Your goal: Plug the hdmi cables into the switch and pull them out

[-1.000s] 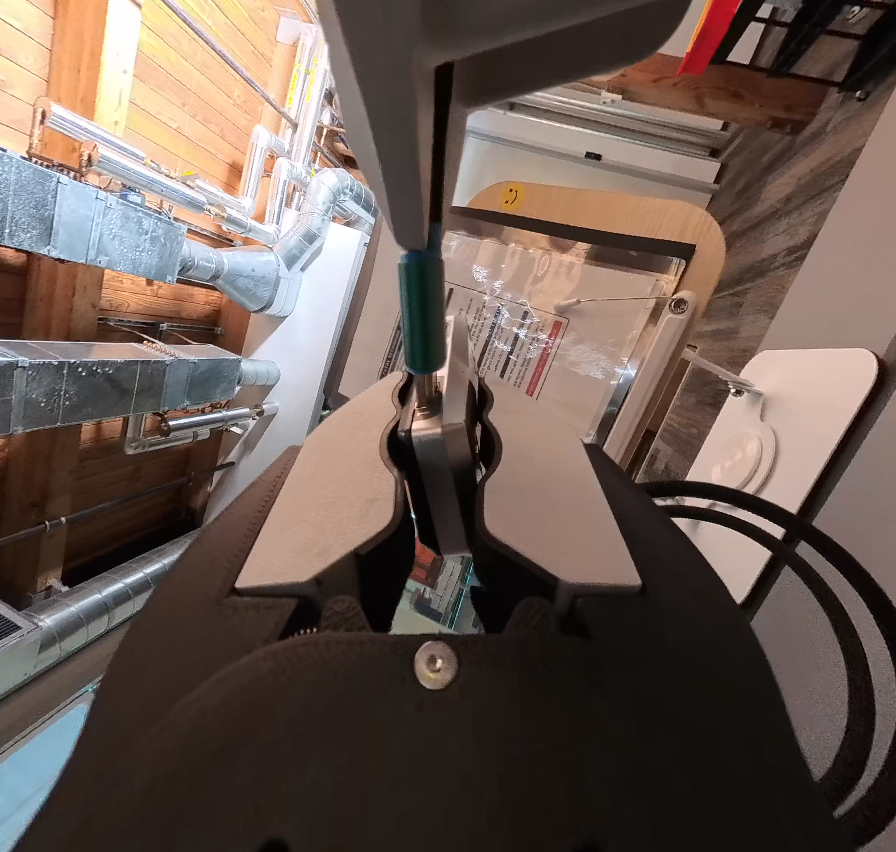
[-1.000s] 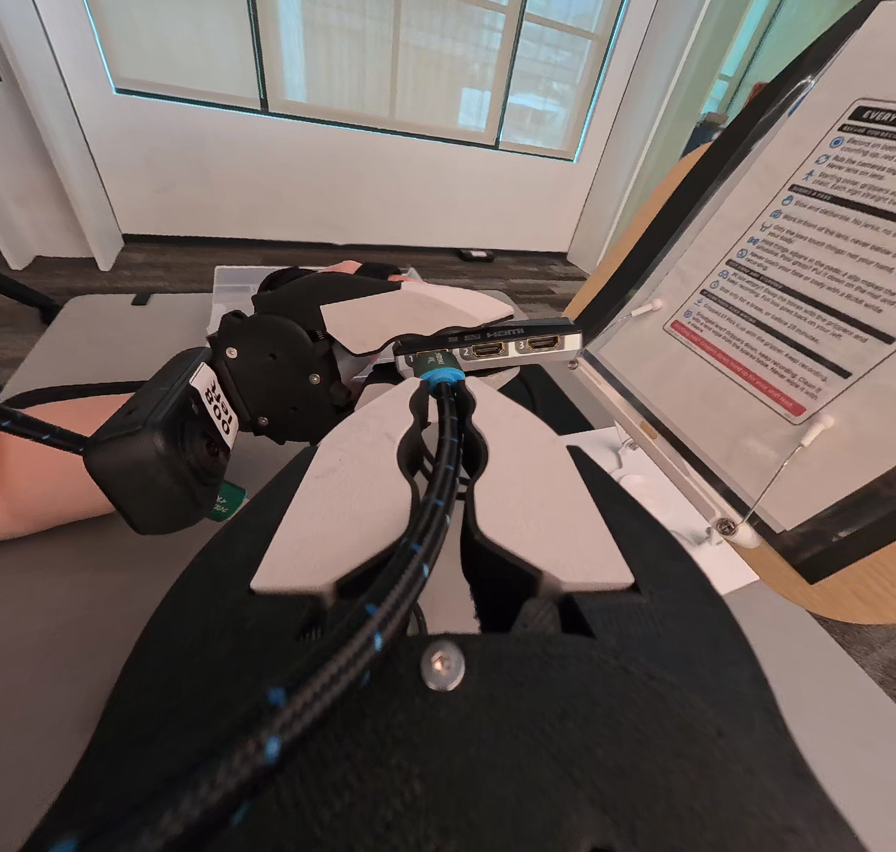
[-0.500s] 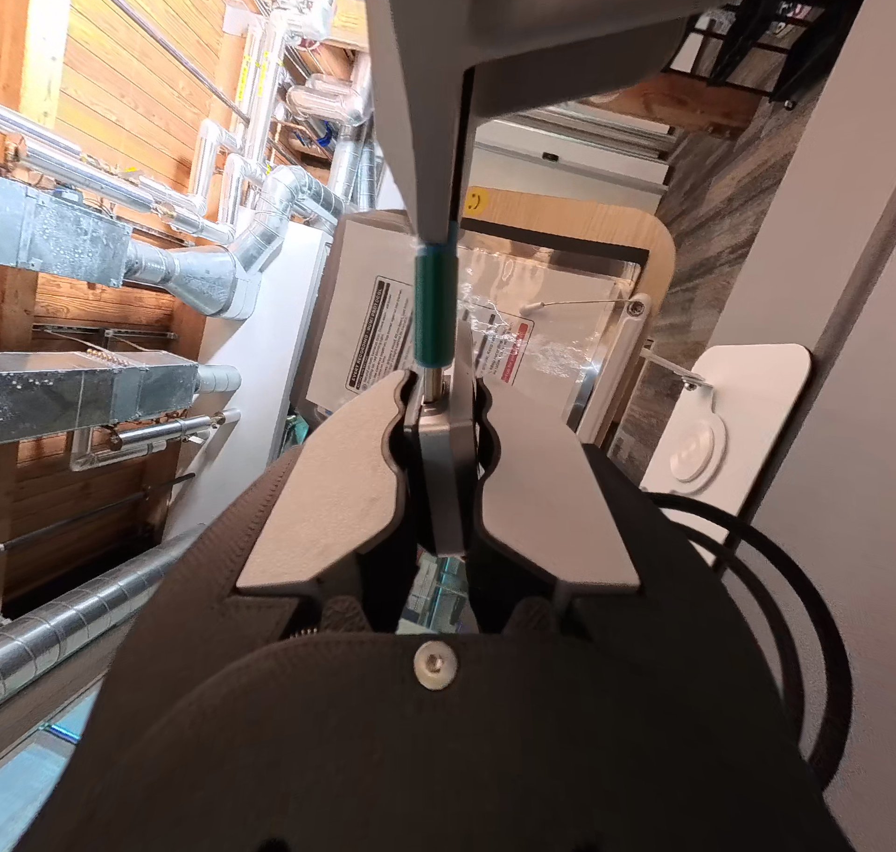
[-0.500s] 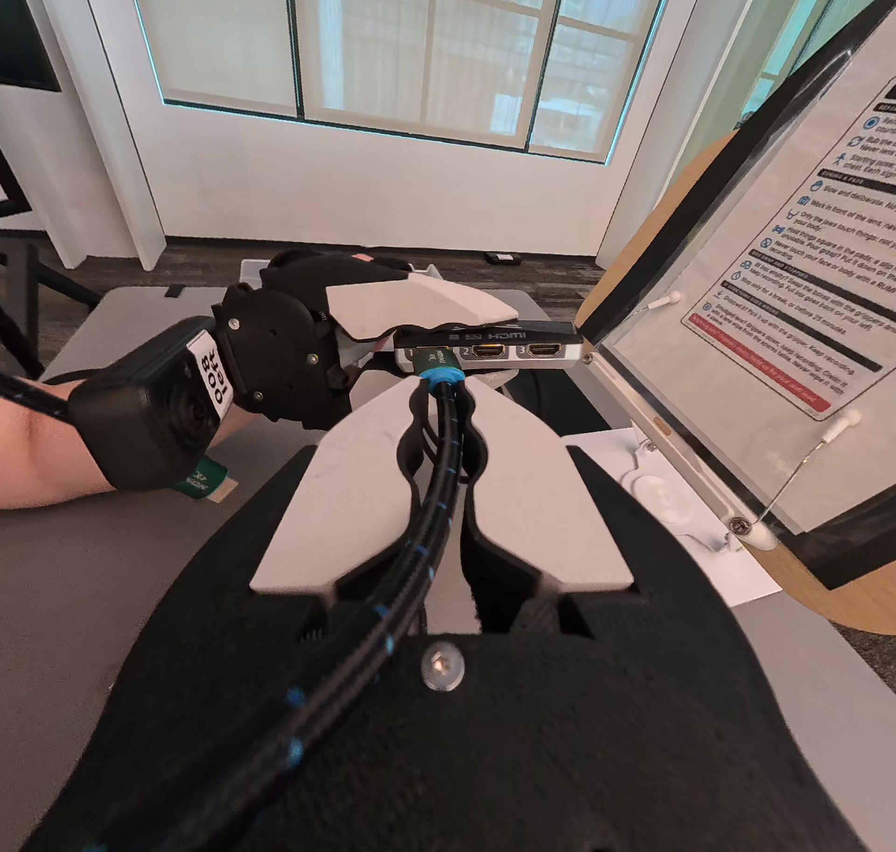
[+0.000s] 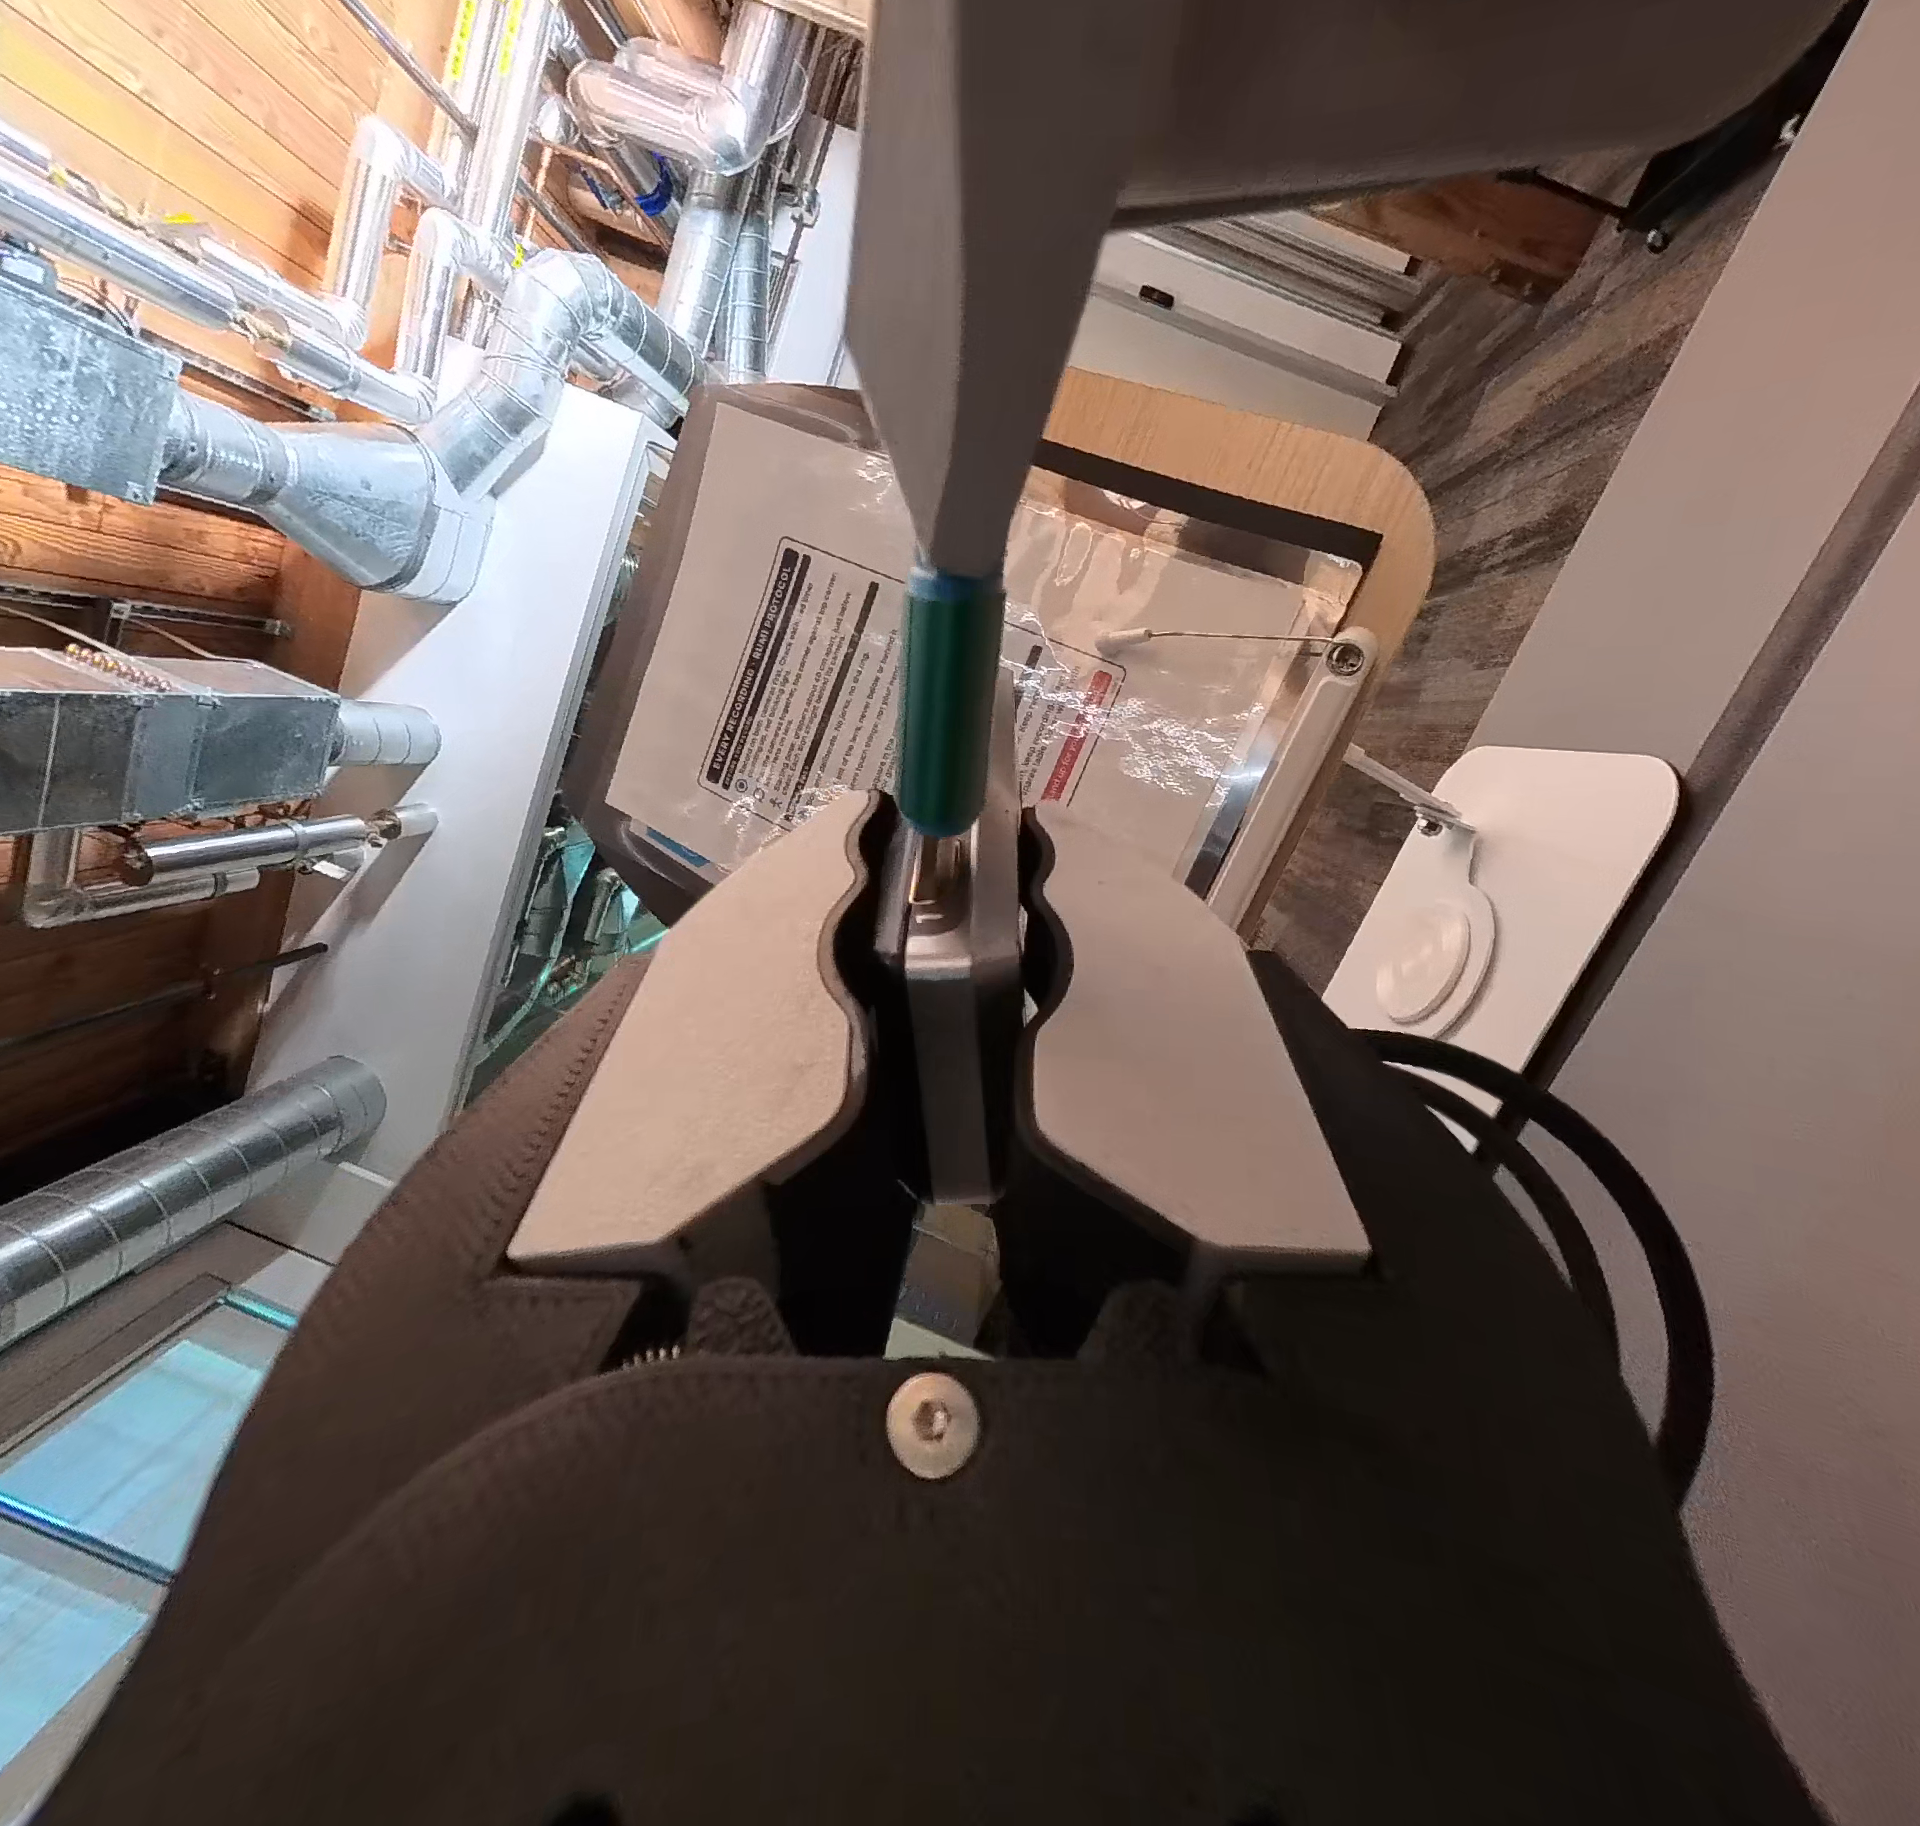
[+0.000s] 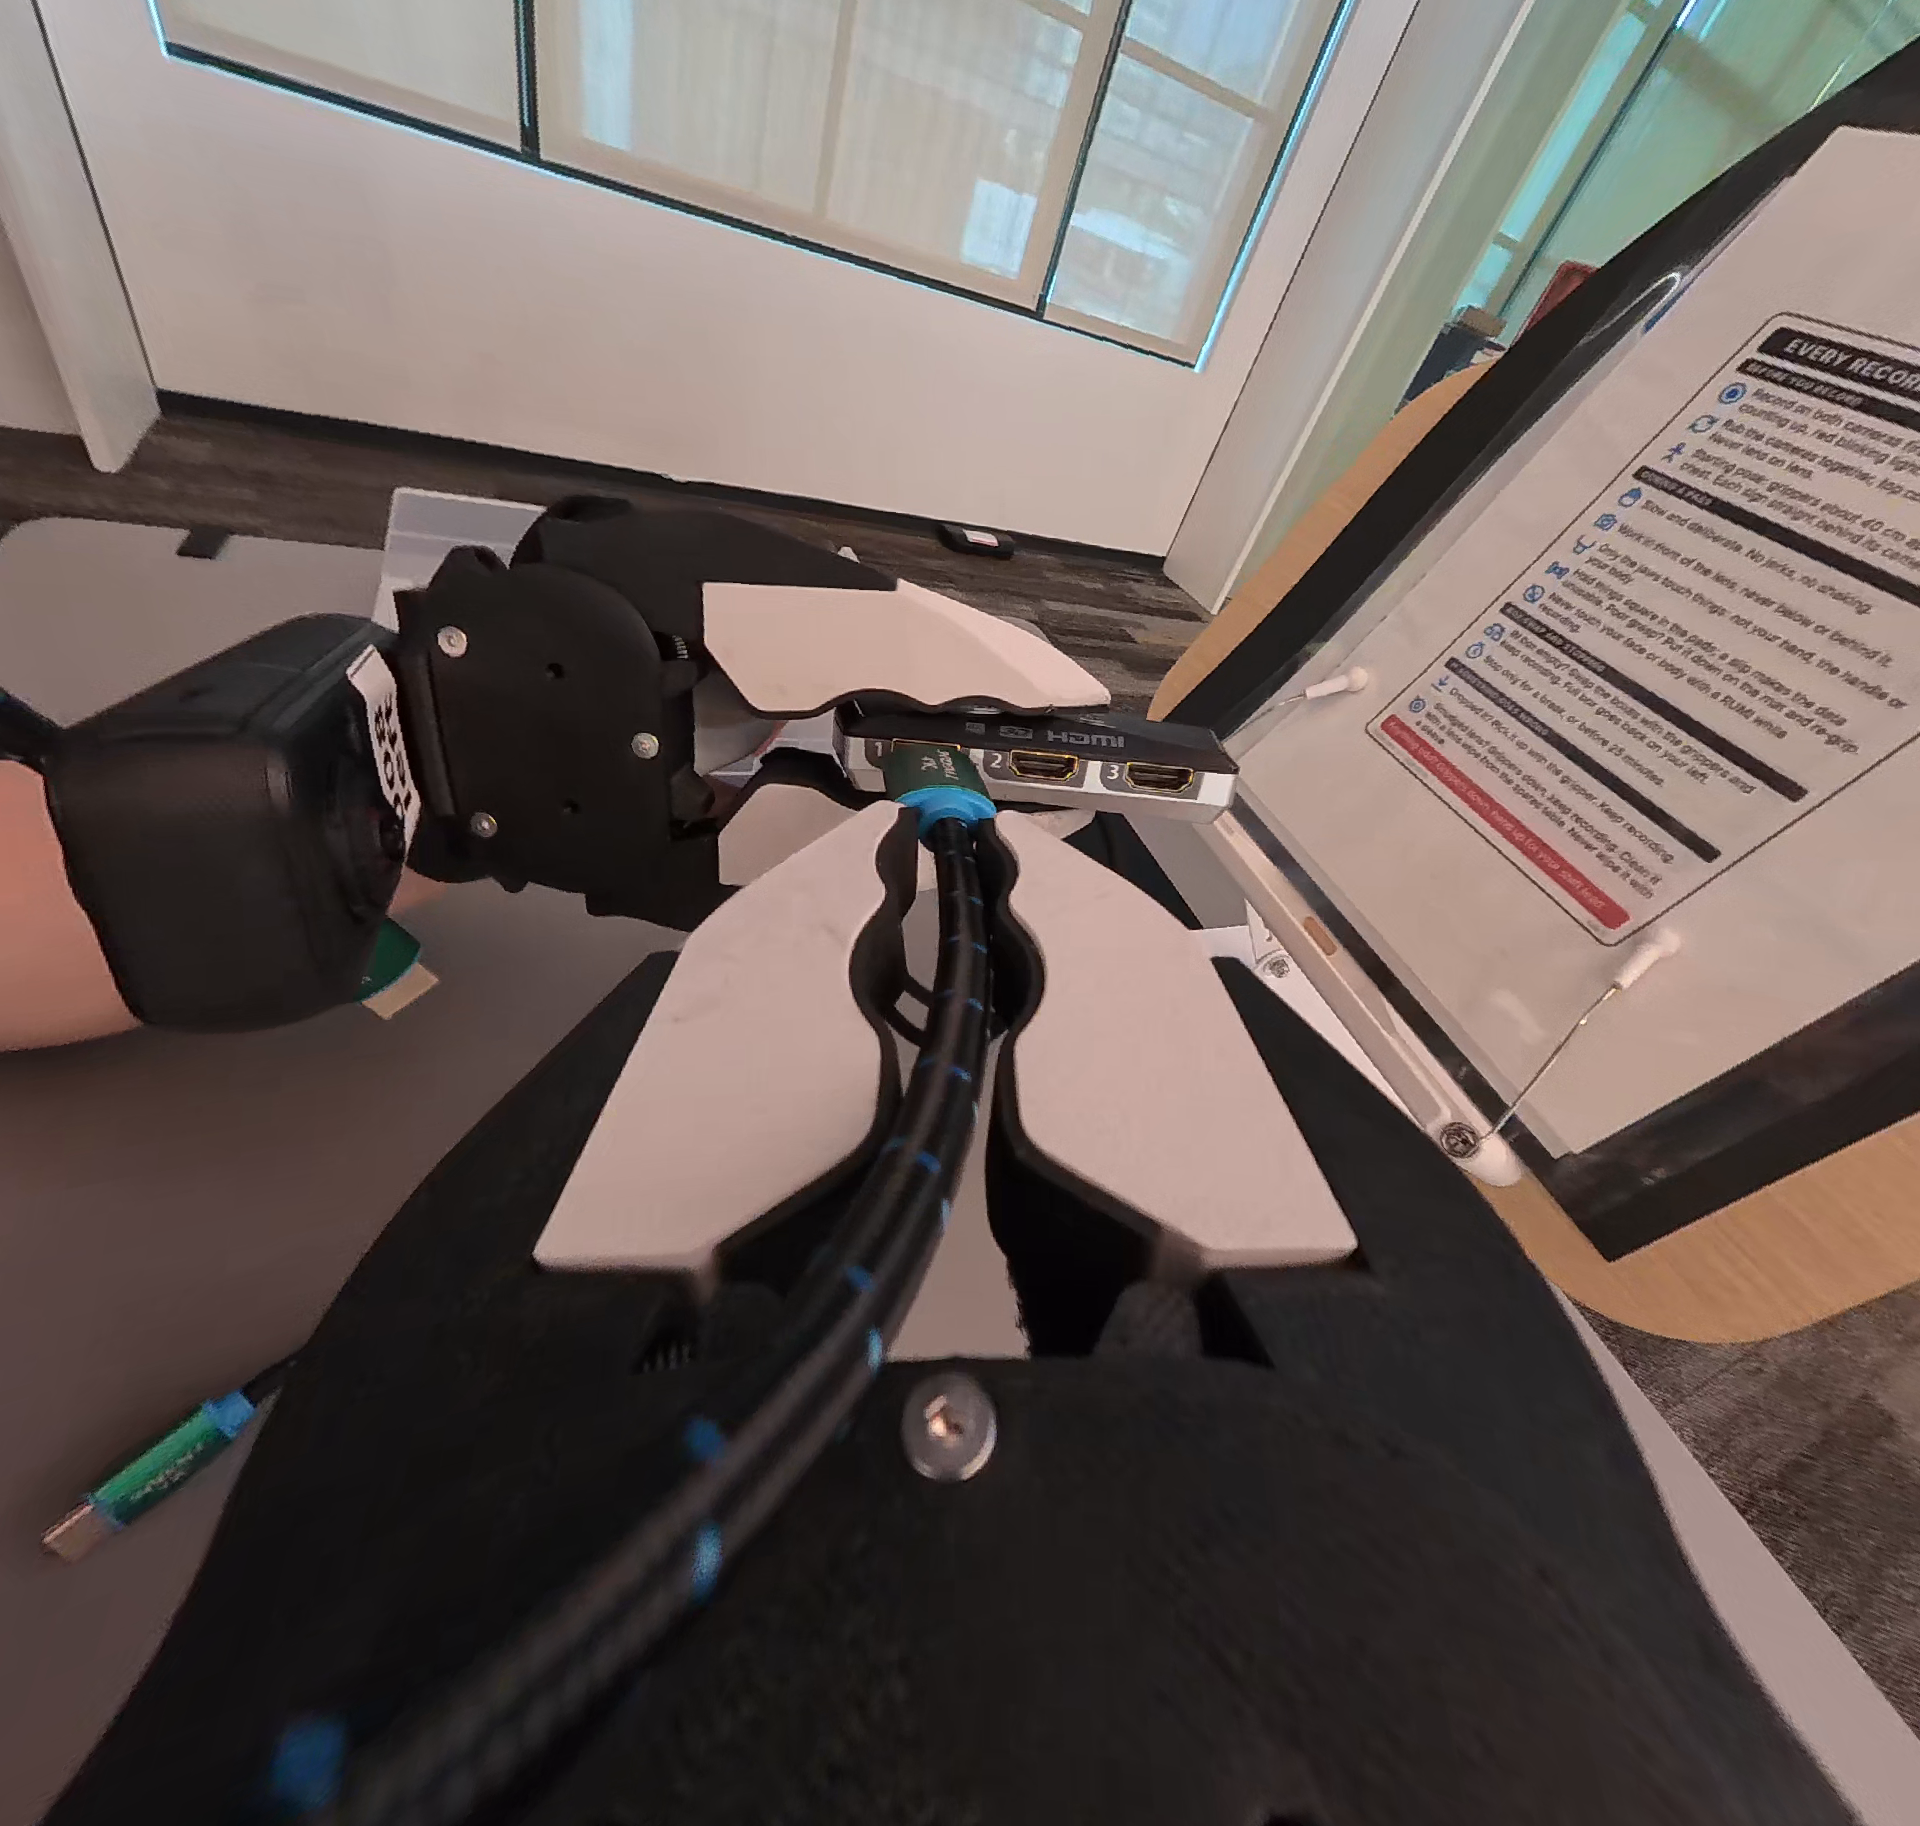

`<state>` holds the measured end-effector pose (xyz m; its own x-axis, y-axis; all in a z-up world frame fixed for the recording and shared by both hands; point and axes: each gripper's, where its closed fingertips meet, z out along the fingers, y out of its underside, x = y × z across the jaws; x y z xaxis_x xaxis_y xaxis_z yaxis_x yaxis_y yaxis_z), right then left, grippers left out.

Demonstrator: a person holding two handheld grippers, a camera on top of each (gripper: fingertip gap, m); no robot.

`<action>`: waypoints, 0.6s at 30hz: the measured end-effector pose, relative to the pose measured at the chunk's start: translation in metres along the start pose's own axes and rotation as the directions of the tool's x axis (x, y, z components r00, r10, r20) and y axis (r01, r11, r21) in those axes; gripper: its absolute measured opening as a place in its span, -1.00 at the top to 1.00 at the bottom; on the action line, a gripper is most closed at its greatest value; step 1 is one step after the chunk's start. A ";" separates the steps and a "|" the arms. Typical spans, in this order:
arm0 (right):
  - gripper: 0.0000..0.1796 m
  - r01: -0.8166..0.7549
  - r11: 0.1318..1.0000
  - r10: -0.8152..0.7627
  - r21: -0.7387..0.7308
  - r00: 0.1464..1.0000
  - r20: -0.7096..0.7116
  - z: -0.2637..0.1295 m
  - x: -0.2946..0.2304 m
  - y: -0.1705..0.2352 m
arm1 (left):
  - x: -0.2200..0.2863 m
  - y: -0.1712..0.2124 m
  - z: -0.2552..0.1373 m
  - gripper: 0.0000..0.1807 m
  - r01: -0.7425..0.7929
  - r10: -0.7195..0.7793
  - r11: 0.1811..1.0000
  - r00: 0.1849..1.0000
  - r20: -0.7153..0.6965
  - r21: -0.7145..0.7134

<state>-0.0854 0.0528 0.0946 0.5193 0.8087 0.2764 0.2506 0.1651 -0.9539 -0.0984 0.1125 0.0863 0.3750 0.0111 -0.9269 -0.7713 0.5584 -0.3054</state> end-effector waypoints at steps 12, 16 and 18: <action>0.88 -0.111 0.993 0.108 0.029 0.990 0.096 -0.006 0.004 0.007 | 0.016 -0.008 0.001 0.73 -0.067 0.068 0.996 0.997 -0.030 0.052; 0.87 -0.017 1.000 0.017 0.003 0.999 0.040 -0.007 0.005 0.007 | 0.011 -0.004 0.003 0.75 -0.083 0.083 0.997 0.996 -0.014 0.002; 0.87 0.011 1.000 -0.011 0.006 1.000 0.024 -0.007 0.003 0.003 | 0.002 -0.004 0.002 0.75 -0.074 0.075 0.997 0.997 0.014 -0.006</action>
<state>-0.0775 0.0524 0.0931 0.4966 0.8203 0.2838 0.2515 0.1769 -0.9515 -0.0937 0.1117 0.0860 0.3239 0.0647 -0.9439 -0.8000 0.5514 -0.2367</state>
